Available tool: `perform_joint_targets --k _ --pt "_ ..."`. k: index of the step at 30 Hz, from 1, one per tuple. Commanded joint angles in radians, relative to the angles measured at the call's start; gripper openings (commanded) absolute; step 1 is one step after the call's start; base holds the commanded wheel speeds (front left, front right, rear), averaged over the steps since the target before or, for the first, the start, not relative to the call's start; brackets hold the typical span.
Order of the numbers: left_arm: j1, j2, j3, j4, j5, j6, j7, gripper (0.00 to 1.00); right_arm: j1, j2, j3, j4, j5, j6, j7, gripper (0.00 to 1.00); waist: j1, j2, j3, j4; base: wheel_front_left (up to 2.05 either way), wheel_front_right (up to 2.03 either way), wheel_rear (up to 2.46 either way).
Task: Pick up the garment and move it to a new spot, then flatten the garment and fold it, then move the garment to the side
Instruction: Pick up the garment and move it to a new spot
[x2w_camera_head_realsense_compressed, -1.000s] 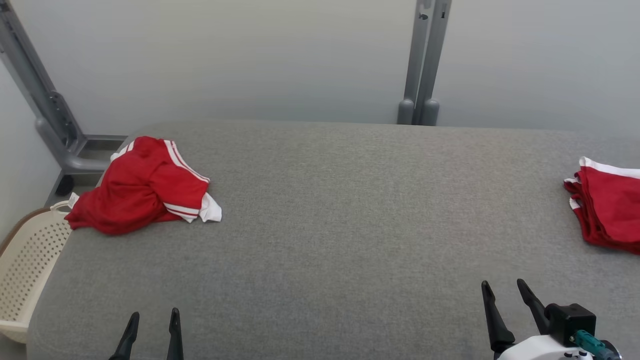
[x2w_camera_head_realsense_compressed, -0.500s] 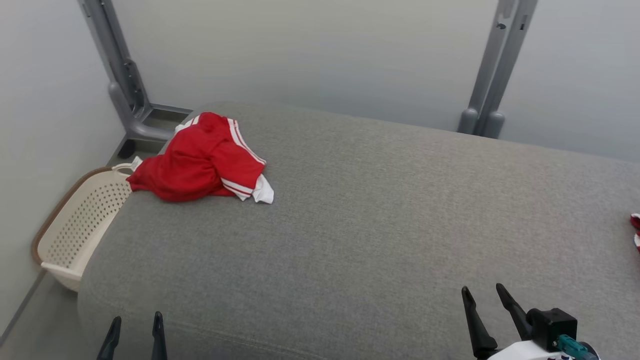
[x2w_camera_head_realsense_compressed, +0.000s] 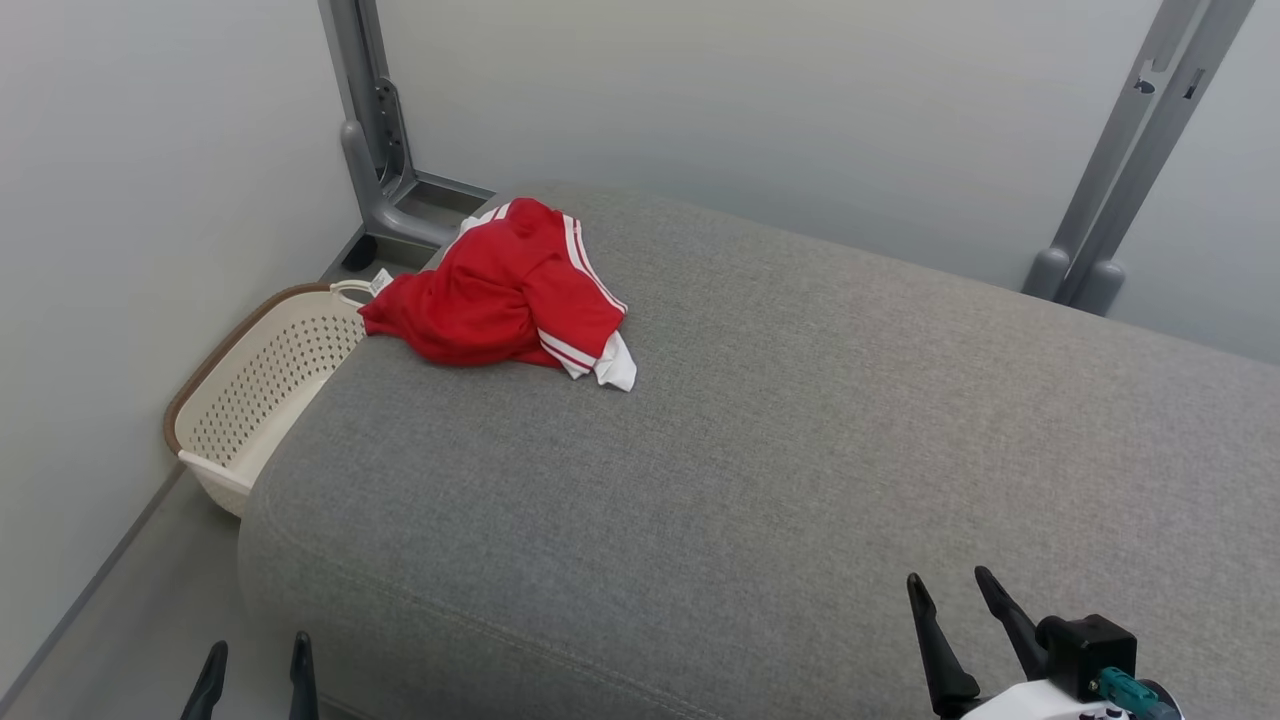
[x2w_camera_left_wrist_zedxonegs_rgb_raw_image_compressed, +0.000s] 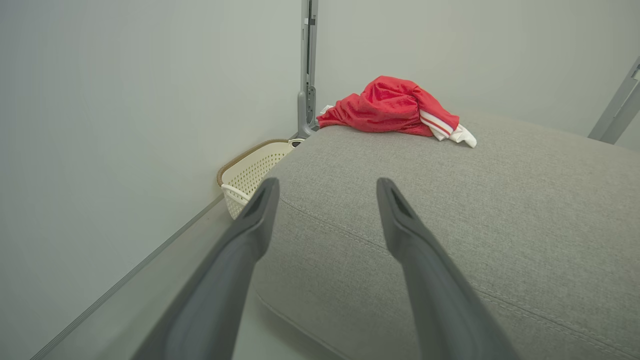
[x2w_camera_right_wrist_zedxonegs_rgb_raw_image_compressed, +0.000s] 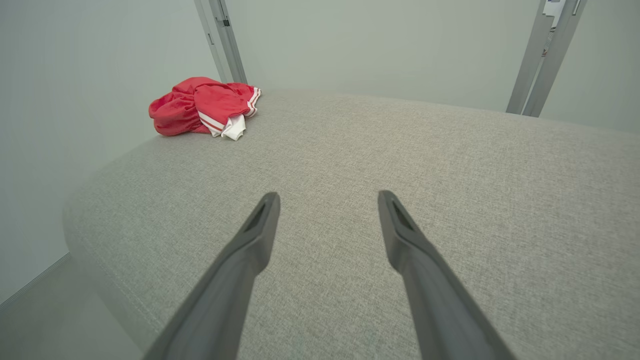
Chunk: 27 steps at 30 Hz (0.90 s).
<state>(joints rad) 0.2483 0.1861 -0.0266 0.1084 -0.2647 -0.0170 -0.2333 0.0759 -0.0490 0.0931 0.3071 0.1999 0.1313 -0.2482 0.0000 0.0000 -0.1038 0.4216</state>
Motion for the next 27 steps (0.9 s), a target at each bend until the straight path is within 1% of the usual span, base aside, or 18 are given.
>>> perform_joint_targets --k 1,4,7,9,11,15,16,17,18,21,22,24,27 --pt "0.013 0.004 0.007 -0.004 -0.011 0.009 -0.003 1.0 -0.007 -0.003 -0.002 0.002 -0.005 -0.001 -0.007 1.0 0.0 0.0 0.0 0.01 0.0 0.0 0.0" --pt "0.012 -0.006 0.011 -0.012 -0.013 0.02 -0.006 1.0 -0.006 -0.003 -0.003 0.003 -0.011 -0.001 -0.007 1.0 0.0 0.0 0.001 0.012 0.0 0.0 0.0" --pt "-0.008 -0.013 0.014 -0.002 -0.025 0.031 0.015 1.0 -0.005 -0.003 -0.001 0.002 -0.017 -0.001 -0.006 1.0 0.0 0.0 0.007 0.009 0.0 0.0 0.0" --pt "-0.035 -0.022 0.008 0.008 -0.033 0.04 0.055 1.0 -0.005 -0.003 0.002 -0.002 -0.022 -0.001 0.002 1.0 0.0 0.0 0.013 0.004 0.0 0.0 0.0" --pt "-0.071 -0.012 0.0 0.033 -0.024 0.051 0.102 1.0 -0.005 -0.003 0.002 -0.011 -0.032 -0.001 0.009 1.0 0.0 0.0 0.022 -0.003 0.0 0.0 0.0" --pt "-0.193 0.003 -0.042 0.103 -0.019 0.028 0.224 1.0 -0.009 -0.003 -0.002 -0.038 -0.061 -0.001 0.032 1.0 0.0 0.0 0.052 -0.023 0.0 0.0 0.0" --pt "-0.235 0.008 -0.05 0.118 -0.012 0.03 0.252 1.0 -0.016 -0.003 -0.001 -0.051 -0.072 -0.001 0.041 1.0 0.0 0.0 0.068 -0.032 0.0 0.0 0.0" --pt "-0.235 0.008 -0.05 0.118 -0.012 0.03 0.252 1.0 -0.016 -0.003 -0.001 -0.051 -0.072 -0.001 0.041 1.0 0.0 0.0 0.068 -0.032 0.0 0.0 0.0" --pt "-0.282 0.007 -0.052 0.138 -0.012 0.035 0.272 1.0 -0.023 -0.003 -0.002 -0.065 -0.081 -0.001 0.049 1.0 0.0 0.0 0.086 -0.042 0.0 0.0 0.0" --pt "-0.409 -0.016 -0.047 0.21 -0.036 0.047 0.319 1.0 -0.04 -0.003 -0.008 -0.109 -0.118 -0.001 0.08 1.0 0.0 0.0 0.145 -0.076 0.0 0.0 0.0" --pt "-0.5 -0.025 -0.057 0.268 -0.049 0.031 0.363 1.0 -0.051 -0.003 -0.011 -0.142 -0.139 -0.001 0.101 1.0 0.0 0.0 0.186 -0.097 0.0 0.0 0.0" --pt "-0.592 -0.025 -0.073 0.314 -0.06 0.003 0.392 1.0 -0.066 -0.003 -0.005 -0.171 -0.162 -0.001 0.126 1.0 0.0 0.0 0.228 -0.119 0.0 0.0 0.0" --pt "-0.708 -0.018 -0.08 0.382 -0.069 -0.02 0.426 1.0 -0.086 -0.004 0.009 -0.209 -0.192 -0.001 0.152 1.0 0.0 0.0 0.288 -0.156 0.0 0.0 0.0"
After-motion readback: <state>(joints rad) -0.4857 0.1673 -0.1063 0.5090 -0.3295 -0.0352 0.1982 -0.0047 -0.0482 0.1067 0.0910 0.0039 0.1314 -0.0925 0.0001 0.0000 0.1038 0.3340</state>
